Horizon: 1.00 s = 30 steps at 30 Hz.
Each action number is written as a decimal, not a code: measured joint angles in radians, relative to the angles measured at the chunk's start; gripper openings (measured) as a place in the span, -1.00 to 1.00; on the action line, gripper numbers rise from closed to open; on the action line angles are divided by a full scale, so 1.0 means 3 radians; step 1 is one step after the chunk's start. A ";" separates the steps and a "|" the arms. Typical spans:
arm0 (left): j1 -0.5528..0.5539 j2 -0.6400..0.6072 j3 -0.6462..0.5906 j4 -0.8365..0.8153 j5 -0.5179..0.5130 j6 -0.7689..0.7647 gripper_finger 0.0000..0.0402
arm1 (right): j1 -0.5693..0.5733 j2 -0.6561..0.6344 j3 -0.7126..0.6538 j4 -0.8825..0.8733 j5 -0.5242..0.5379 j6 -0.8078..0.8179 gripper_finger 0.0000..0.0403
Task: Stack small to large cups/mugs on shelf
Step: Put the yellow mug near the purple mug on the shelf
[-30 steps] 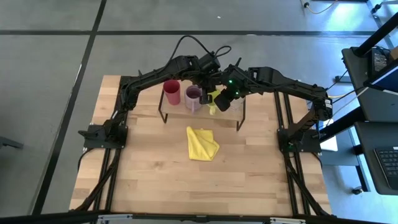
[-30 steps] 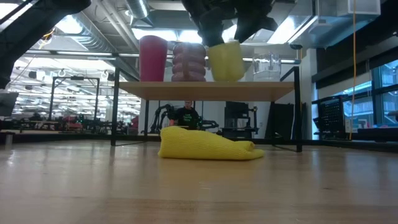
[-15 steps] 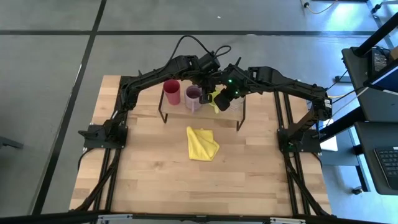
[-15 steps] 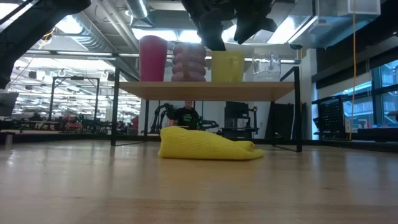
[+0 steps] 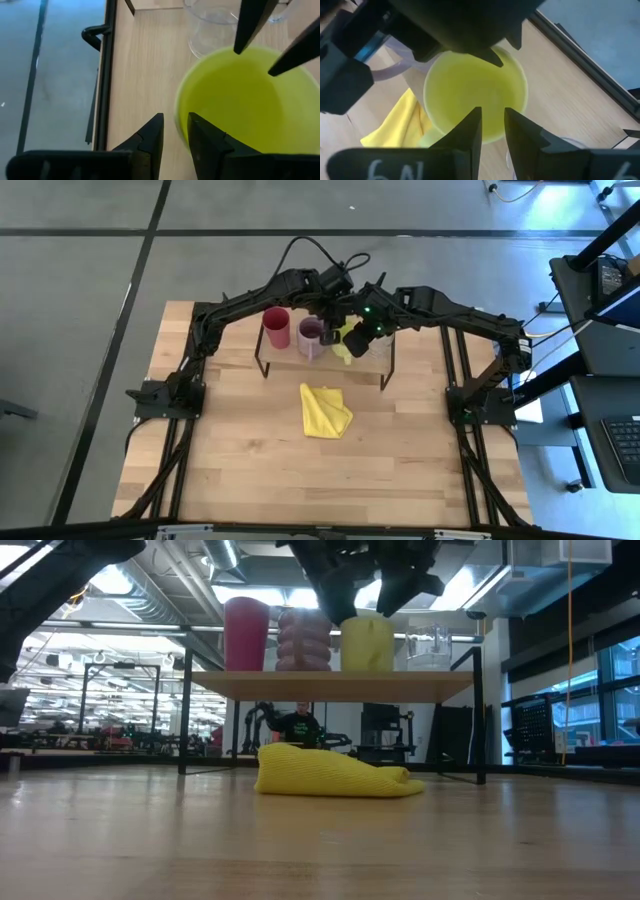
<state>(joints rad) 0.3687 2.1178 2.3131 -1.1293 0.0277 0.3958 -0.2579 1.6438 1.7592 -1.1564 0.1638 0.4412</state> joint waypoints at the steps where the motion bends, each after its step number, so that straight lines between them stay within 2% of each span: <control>1: 0.0001 0.0000 0.0000 0.0022 -0.0001 0.0001 -0.59 | -0.0001 -0.0003 0.0000 0.0001 0.0001 0.0000 -0.58; 30: 0.0039 0.0024 -0.0013 0.0126 0.0330 0.0136 -0.59 | -0.0068 -0.0011 0.0006 0.0019 -0.0006 -0.0011 -0.58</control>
<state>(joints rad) 0.3805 2.1250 2.3093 -1.0916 0.1265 0.4367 -0.2784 1.6405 1.7611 -1.1507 0.1619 0.4380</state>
